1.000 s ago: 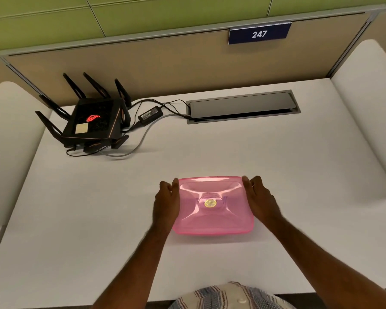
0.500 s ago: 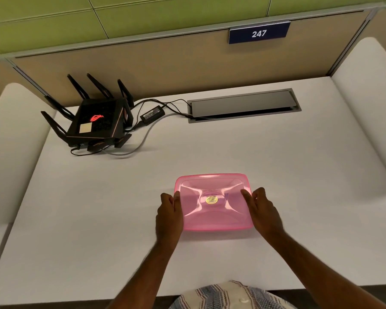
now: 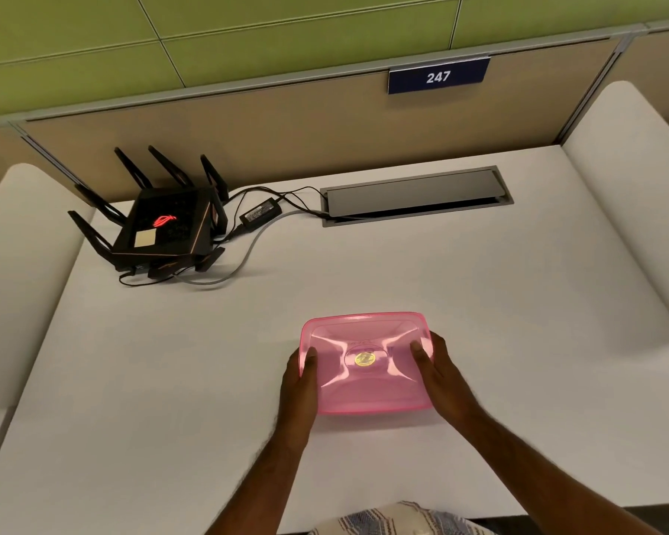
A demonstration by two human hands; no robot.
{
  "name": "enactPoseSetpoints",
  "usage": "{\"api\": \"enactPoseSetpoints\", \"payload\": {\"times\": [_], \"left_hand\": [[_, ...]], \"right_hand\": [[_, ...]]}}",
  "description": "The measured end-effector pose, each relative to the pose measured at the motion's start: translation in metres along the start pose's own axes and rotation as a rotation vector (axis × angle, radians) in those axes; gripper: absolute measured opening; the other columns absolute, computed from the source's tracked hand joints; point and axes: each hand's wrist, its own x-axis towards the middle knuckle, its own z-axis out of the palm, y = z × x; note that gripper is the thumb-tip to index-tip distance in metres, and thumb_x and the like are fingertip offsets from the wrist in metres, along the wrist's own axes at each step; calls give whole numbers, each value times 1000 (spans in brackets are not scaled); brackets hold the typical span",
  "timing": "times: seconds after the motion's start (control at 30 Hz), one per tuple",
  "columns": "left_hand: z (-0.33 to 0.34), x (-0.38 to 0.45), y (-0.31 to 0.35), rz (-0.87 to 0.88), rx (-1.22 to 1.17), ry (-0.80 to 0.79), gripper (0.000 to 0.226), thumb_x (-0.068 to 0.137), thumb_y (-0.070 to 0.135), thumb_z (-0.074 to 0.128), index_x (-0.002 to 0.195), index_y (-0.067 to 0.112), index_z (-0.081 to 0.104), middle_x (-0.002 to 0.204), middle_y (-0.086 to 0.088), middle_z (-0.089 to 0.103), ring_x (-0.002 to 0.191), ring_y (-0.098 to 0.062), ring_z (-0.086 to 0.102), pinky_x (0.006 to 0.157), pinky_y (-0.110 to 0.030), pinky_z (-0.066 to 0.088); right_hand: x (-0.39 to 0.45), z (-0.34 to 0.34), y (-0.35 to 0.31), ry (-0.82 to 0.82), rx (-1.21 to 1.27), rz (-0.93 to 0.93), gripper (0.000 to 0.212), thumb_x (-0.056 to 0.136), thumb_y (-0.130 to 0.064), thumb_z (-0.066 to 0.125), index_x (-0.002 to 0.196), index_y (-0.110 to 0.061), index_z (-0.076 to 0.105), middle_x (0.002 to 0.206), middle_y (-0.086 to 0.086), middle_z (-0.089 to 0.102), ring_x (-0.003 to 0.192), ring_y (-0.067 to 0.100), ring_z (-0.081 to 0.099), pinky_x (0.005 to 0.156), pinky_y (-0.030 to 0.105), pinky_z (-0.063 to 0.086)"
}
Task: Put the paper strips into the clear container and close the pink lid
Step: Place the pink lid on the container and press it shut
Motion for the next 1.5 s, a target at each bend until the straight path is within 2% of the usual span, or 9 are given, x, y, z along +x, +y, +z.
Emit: {"api": "enactPoseSetpoints", "payload": {"times": [0.1, 0.23, 0.33, 0.43, 0.73, 0.97, 1.1, 1.4, 1.5], "left_hand": [[0, 3, 5, -11, -16, -8, 42, 101, 51, 48, 136, 30, 56, 128, 8, 65, 119, -12, 60, 107, -45, 46], [4, 13, 14, -11, -41, -11, 44, 99, 53, 49, 137, 32, 55, 130, 9, 64, 120, -13, 60, 108, -45, 46], [8, 22, 23, 1, -55, -16, 44, 98, 53, 51, 137, 31, 56, 131, 9, 64, 121, -14, 59, 108, -46, 46], [13, 33, 32, 10, -42, -17, 44, 99, 53, 50, 137, 31, 56, 132, 7, 63, 122, -17, 59, 108, -47, 45], [30, 63, 58, 21, -28, -19, 45, 100, 52, 49, 138, 28, 53, 133, 2, 62, 121, -21, 58, 107, -48, 46], [38, 75, 64, 8, 4, -39, 44, 99, 55, 48, 135, 31, 53, 128, 3, 61, 116, -19, 59, 104, -46, 49], [38, 76, 61, 23, 16, -48, 48, 99, 55, 48, 139, 29, 51, 130, 3, 61, 117, -20, 59, 104, -47, 49], [35, 79, 61, 67, 57, -82, 48, 100, 52, 48, 139, 24, 51, 129, -1, 63, 115, -20, 61, 102, -45, 51], [29, 77, 60, 92, 101, -89, 49, 101, 53, 43, 141, 25, 47, 135, 0, 59, 119, -18, 58, 105, -44, 48]], "right_hand": [[6, -2, -4, 1, -14, 3, 56, 94, -68, 35, 142, -39, 34, 130, -11, 60, 114, 14, 61, 95, 31, 44], [20, -4, -10, 13, -13, -5, 54, 97, -63, 37, 144, -37, 34, 131, -9, 59, 116, 15, 60, 98, 33, 45], [34, -6, -15, 18, -15, -8, 53, 99, -61, 38, 144, -34, 35, 130, -9, 58, 111, 15, 59, 93, 31, 44], [49, -10, -21, 20, -15, -14, 54, 99, -61, 39, 144, -32, 35, 128, -5, 59, 110, 19, 61, 93, 36, 50], [94, -21, -35, 38, -56, -30, 59, 99, -61, 39, 146, -26, 35, 126, -3, 57, 108, 22, 59, 88, 33, 47], [110, -26, -35, 46, -52, -36, 62, 98, -65, 37, 146, -25, 36, 130, -2, 56, 113, 24, 59, 96, 42, 51], [111, -25, -34, 47, -52, -52, 66, 95, -69, 36, 146, -27, 35, 128, -4, 56, 110, 22, 59, 87, 34, 49], [110, -25, -33, 41, -63, -70, 59, 101, -56, 40, 148, -22, 33, 130, -5, 51, 111, 20, 56, 85, 29, 47], [106, -31, -31, 25, -28, -71, 61, 99, -62, 37, 148, -25, 37, 134, -5, 54, 116, 19, 57, 93, 34, 49]]}}
